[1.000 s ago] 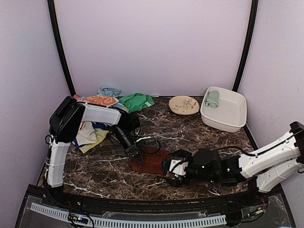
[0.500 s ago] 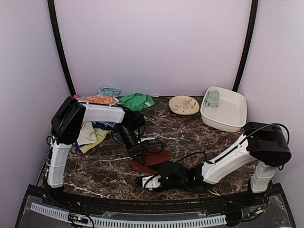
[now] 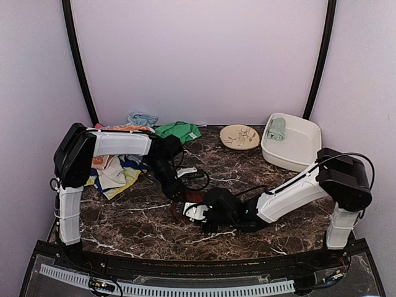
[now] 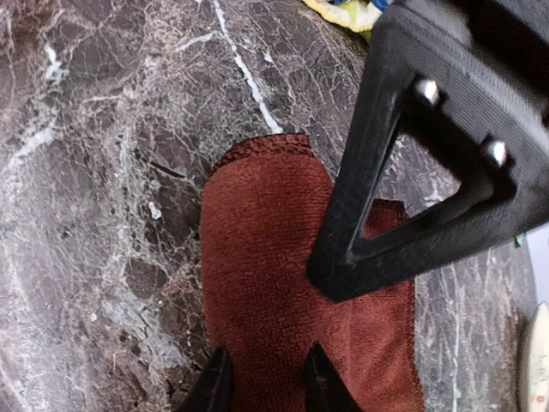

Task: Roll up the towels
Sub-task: Roll the towel at the center of the board.

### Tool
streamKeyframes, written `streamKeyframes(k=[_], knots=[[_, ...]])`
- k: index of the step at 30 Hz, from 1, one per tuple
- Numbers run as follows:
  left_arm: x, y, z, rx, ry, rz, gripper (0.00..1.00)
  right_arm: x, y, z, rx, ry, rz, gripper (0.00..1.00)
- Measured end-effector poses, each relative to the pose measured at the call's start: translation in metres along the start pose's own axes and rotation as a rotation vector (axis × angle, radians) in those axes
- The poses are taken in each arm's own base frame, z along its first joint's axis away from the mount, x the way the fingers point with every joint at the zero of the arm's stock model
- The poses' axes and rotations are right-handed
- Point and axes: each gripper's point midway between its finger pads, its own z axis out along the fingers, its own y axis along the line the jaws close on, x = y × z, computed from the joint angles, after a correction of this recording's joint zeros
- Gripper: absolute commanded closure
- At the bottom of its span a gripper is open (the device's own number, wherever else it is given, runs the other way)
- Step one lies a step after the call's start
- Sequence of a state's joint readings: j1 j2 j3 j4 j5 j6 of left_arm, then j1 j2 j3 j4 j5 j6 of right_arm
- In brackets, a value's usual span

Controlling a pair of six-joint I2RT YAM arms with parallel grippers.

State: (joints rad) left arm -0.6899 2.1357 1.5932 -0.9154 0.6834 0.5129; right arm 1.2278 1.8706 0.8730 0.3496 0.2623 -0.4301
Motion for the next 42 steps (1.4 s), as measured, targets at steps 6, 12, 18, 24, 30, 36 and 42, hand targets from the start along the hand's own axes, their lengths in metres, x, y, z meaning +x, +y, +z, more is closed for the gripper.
streamKeyframes(k=[6, 12, 18, 24, 30, 36, 42], knots=[[-0.004, 0.008, -0.073, -0.261, -0.193, 0.068, 0.68, 0.002, -0.004, 0.000, -0.070, -0.013, 0.120, 0.85], [-0.008, 0.015, -0.164, -0.672, -0.415, 0.091, 0.04, 0.002, -0.009, 0.002, -0.163, -0.018, 0.234, 0.91], [-0.016, -0.008, -0.192, -0.696, -0.498, 0.211, 0.07, 0.006, -0.021, 0.000, -0.312, -0.056, 0.456, 0.92], [0.018, -0.022, -0.092, -0.420, -0.272, 0.294, 0.06, 0.011, -0.029, 0.000, -0.530, -0.079, 0.734, 0.94], [0.026, -0.058, -0.047, -0.317, -0.190, 0.463, 0.08, 0.015, -0.029, -0.002, -0.686, -0.068, 0.922, 0.94], [-0.002, -0.049, -0.034, -0.341, -0.183, 0.560, 0.16, 0.017, -0.027, -0.003, -0.766, -0.056, 1.011, 0.93], [-0.004, -0.028, -0.007, -0.356, -0.133, 0.599, 0.34, 0.017, -0.028, -0.003, -0.783, -0.046, 1.041, 0.90]])
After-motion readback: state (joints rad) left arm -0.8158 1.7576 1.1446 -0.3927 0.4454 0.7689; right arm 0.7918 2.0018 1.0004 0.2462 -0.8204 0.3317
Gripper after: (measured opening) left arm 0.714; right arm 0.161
